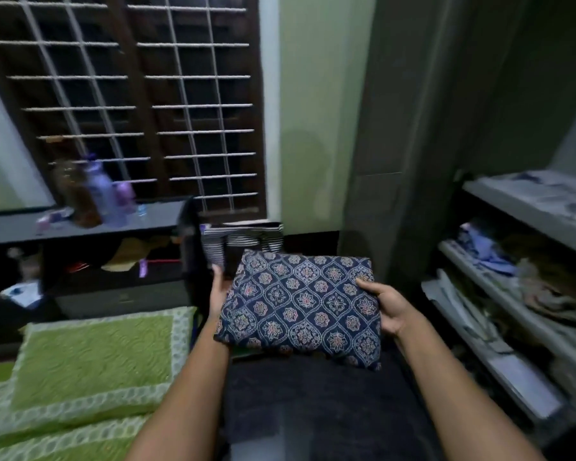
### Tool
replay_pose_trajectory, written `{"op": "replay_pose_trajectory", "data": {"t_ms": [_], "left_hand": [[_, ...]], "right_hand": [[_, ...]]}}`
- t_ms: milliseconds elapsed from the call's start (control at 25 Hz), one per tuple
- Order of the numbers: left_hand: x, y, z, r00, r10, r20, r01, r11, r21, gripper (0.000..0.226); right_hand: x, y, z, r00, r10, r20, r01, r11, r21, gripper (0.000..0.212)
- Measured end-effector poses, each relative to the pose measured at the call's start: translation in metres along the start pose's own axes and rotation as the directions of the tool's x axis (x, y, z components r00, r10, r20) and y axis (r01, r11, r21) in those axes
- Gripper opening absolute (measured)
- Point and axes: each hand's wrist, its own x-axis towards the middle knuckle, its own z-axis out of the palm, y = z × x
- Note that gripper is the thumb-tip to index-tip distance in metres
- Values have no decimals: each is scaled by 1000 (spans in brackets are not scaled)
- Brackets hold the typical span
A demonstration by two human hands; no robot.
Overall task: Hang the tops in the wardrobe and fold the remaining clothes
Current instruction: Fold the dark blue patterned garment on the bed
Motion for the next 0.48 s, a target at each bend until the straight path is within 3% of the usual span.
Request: {"op": "replay_pose_trajectory", "data": {"t_ms": [80, 120, 200, 320, 480], "left_hand": [[67, 4, 19, 993, -116, 9, 108, 950, 293, 55], [103, 1, 29, 988, -155, -10, 141, 868, 475, 41], [169, -11, 59, 964, -267, -13, 205, 705, 679, 31], [256, -32, 119, 933, -349, 91, 168, 642, 748, 38], [331, -61, 215, 895, -320, 311, -54, 615, 787, 41]], "right_hand": [[29, -18, -36, 995, -15, -94, 12, 999, -35, 43], [41, -27, -51, 988, -34, -152, 27, 998, -49, 44], [63, -46, -81, 956, -71, -286, 50, 996, -79, 43], [81, -74, -124, 850, -171, -498, 129, 984, -119, 43], [79, -102, -169, 617, -318, -720, 248, 947, -205, 43]]}}
